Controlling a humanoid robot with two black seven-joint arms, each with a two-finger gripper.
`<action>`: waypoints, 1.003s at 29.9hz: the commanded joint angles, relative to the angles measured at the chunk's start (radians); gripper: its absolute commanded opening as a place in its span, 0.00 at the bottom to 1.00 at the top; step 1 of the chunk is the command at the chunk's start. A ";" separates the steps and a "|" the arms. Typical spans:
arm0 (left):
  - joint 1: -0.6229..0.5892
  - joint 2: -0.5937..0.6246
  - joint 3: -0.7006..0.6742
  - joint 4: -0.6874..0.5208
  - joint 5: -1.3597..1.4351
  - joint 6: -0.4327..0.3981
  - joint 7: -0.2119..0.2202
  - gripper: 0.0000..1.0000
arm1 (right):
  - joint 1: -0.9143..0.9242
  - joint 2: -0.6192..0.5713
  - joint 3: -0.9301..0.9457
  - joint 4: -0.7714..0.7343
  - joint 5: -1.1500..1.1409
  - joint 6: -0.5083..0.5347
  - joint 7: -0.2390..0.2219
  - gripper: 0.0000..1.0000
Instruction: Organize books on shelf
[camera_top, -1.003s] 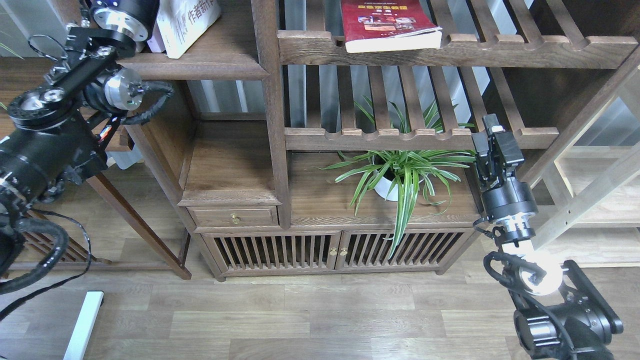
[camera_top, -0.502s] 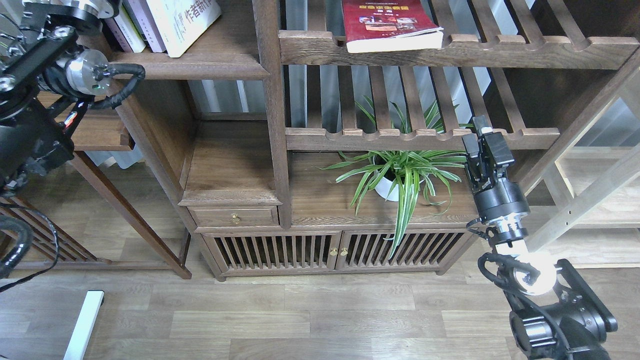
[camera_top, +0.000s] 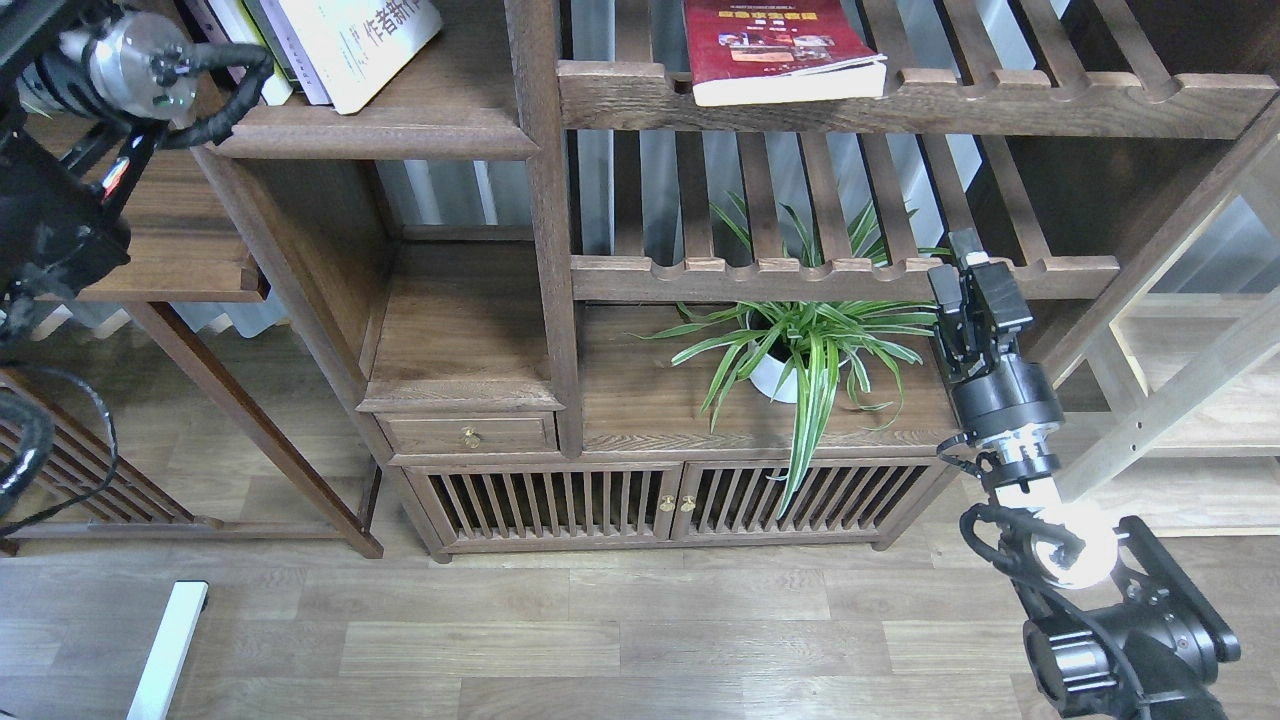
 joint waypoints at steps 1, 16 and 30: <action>0.015 -0.016 -0.006 -0.026 -0.068 0.063 -0.004 0.35 | 0.014 -0.006 0.008 -0.002 0.002 0.000 -0.001 0.72; 0.025 -0.117 -0.006 -0.032 -0.472 0.261 0.008 0.76 | 0.065 -0.136 0.108 0.005 0.022 0.000 -0.004 0.87; 0.025 -0.131 0.007 -0.124 -0.460 0.260 0.083 0.91 | 0.001 -0.155 0.091 0.081 0.099 0.000 -0.002 0.86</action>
